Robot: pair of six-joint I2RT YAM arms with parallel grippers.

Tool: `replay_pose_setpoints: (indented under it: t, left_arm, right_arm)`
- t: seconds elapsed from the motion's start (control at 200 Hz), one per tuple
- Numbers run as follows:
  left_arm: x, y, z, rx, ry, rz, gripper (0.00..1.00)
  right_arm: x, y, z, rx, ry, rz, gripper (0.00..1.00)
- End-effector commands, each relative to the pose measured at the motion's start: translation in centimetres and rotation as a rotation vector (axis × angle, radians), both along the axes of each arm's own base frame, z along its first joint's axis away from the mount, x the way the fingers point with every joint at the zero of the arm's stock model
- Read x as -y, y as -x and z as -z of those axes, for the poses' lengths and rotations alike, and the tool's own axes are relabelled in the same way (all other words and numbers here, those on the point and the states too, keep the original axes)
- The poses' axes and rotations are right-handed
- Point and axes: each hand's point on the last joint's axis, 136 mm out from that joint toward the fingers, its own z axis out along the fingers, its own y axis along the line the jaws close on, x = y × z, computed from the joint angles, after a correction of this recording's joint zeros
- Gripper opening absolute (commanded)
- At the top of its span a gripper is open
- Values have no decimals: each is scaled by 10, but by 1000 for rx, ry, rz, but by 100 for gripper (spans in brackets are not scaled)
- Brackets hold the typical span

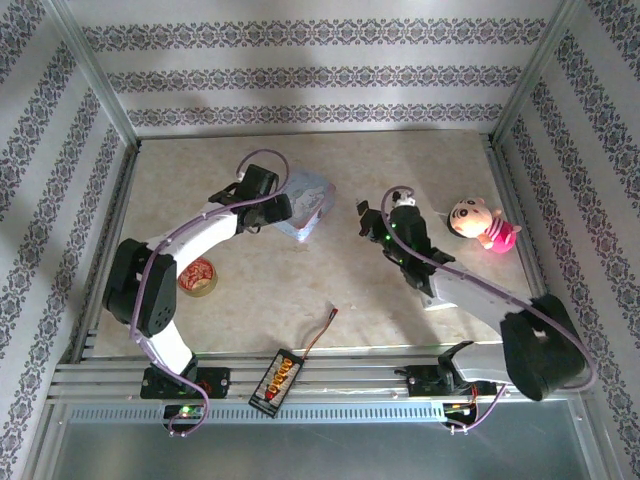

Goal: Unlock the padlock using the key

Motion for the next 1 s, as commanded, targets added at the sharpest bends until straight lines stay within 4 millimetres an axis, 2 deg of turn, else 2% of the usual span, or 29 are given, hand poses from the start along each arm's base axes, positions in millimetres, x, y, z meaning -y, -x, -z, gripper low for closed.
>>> replay_pose_setpoints:
  t: [0.0,0.025,0.125,0.3,0.44,0.665,0.81,0.994]
  left_arm:
    - [-9,5,-12,2,34,-21,97]
    - [-9,5,-14,5,44,-25,100]
    - [-5,5,-18,12,83,-25,99]
    - [-4,8,-16,4,121,-37,99]
    - [-5,12,-11,-10,134,-43,99]
    - [-6,15,-9,-12,150,-52,99]
    - [-8,16,-8,-13,154,-55,99]
    - [-8,18,-4,-22,161,-58,99]
  right_arm:
    - [21,30,28,-183,190,-106,0]
    - [23,32,28,-193,195,-113,0]
    - [27,35,29,-233,163,-140,0]
    - [25,28,36,-271,95,-164,0]
    - [18,17,40,-269,63,-183,0]
    - [10,-8,57,-290,28,-183,0]
    - [18,-23,72,-312,6,-125,0]
    - [47,-26,100,-357,53,47,0]
